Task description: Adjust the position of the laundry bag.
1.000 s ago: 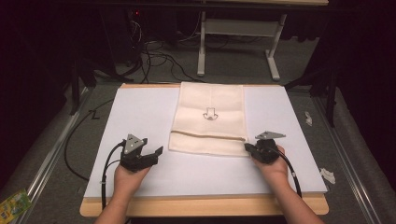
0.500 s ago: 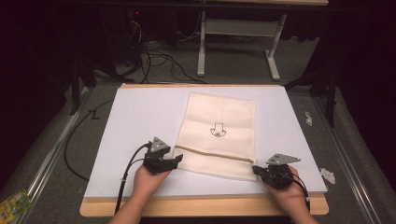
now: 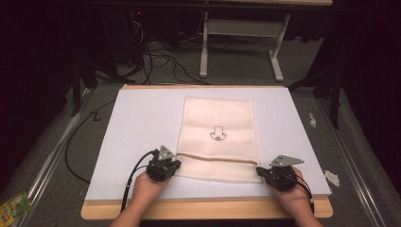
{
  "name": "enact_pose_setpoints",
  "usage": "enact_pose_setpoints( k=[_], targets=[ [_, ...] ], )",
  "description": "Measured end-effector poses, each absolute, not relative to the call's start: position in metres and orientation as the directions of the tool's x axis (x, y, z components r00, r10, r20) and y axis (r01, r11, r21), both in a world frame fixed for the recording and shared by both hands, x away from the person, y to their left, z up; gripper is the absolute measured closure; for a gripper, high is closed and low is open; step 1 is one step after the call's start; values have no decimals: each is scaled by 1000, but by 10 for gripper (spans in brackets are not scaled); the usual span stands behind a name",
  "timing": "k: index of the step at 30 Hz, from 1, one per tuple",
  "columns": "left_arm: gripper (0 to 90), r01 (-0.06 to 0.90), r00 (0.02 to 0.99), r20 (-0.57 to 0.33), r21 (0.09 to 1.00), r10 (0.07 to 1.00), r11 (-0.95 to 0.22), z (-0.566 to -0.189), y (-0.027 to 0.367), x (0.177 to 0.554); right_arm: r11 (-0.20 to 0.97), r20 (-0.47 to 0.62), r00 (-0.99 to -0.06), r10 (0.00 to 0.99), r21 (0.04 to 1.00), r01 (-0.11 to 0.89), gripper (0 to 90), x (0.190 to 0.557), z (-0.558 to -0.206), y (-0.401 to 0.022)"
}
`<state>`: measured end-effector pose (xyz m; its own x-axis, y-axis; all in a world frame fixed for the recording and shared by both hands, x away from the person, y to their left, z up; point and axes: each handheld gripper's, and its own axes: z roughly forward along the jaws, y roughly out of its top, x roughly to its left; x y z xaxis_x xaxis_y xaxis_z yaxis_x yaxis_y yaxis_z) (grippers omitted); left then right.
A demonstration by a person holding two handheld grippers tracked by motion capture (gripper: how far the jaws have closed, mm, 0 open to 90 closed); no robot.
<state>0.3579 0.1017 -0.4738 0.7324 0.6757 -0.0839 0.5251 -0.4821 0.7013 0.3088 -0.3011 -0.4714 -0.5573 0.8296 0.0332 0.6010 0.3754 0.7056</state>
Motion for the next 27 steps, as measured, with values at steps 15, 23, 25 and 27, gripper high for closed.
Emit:
enact_pose_setpoints(
  k=[15, 23, 25, 27],
  targets=[
    [861, 476, 783, -47, 687, 621, -549, -471, 92, 332, 355, 59, -537, 842, 690, 631, 873, 297, -466, -321],
    [860, 462, 808, -56, 679, 586, -571, -470, 91, 326, 352, 52, -527, 849, 688, 635, 873, 298, -466, -323],
    [855, 459, 808, -51, 679, 587, -573, -469, 91, 326, 349, 55, -525, 850, 687, 637, 872, 298, -466, -323],
    [832, 467, 803, -63, 684, 593, -560, -468, 92, 328, 342, 60, -523, 850, 693, 635, 864, 298, -466, -323]
  ],
)
